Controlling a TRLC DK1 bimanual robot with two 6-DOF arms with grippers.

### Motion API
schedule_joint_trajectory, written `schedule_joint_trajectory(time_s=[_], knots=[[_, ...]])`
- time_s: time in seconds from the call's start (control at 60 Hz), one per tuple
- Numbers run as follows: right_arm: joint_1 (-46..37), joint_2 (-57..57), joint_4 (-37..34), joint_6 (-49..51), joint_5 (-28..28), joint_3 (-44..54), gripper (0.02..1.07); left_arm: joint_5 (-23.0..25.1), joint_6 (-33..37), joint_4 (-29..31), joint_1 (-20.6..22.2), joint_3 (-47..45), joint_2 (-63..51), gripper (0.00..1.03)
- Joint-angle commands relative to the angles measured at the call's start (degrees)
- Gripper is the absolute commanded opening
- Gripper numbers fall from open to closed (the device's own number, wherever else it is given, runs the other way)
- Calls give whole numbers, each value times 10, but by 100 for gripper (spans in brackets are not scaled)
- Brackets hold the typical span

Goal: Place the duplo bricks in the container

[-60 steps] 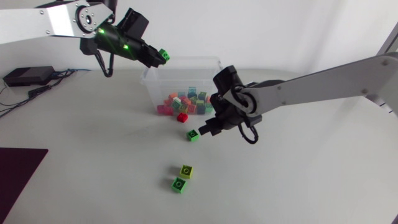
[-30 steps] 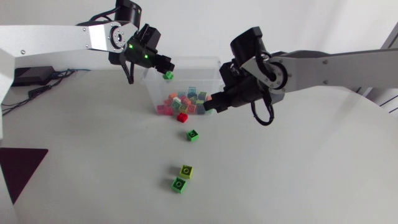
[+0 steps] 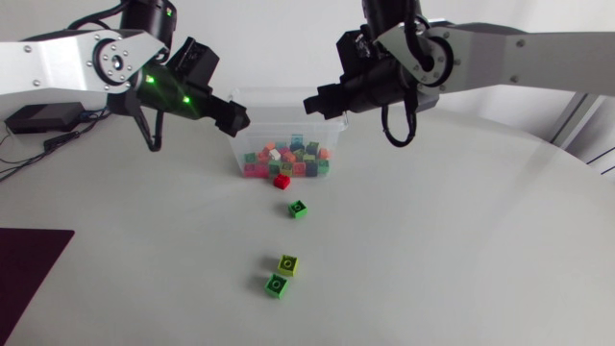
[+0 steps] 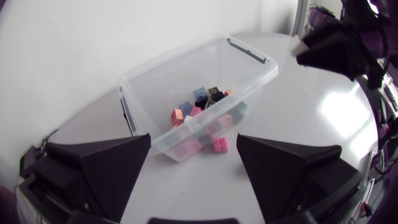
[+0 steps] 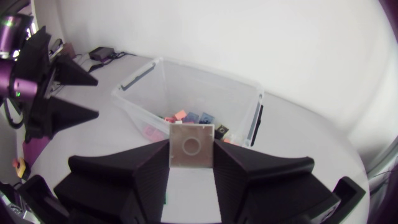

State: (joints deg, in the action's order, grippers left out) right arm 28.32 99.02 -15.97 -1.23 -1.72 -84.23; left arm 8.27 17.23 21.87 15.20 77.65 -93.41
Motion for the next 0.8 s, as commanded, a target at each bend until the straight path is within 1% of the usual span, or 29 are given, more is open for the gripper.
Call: schedule_joint_trajectory(time_s=[0.0, 0.15, 0.25, 0.517, 0.7, 0.783], knots=[[-4, 36, 9, -3, -2, -26, 26, 0, 24, 20, 11, -57, 43, 98], [-1, 72, 34, -3, -6, -55, 26, 1, 42, 37, 41, -146, 103, 96], [0, 100, 40, -5, -7, -82, 26, 4, 47, 58, 53, -177, 115, 96], [-3, 148, 65, -9, -9, -120, 26, 15, 45, 85, 70, -225, 130, 94], [-5, 177, 99, -1, -10, -132, 26, 15, 32, 85, 100, -259, 132, 94], [-5, 195, 114, 2, -9, -143, 26, 15, 11, 85, 116, -271, 128, 94]])
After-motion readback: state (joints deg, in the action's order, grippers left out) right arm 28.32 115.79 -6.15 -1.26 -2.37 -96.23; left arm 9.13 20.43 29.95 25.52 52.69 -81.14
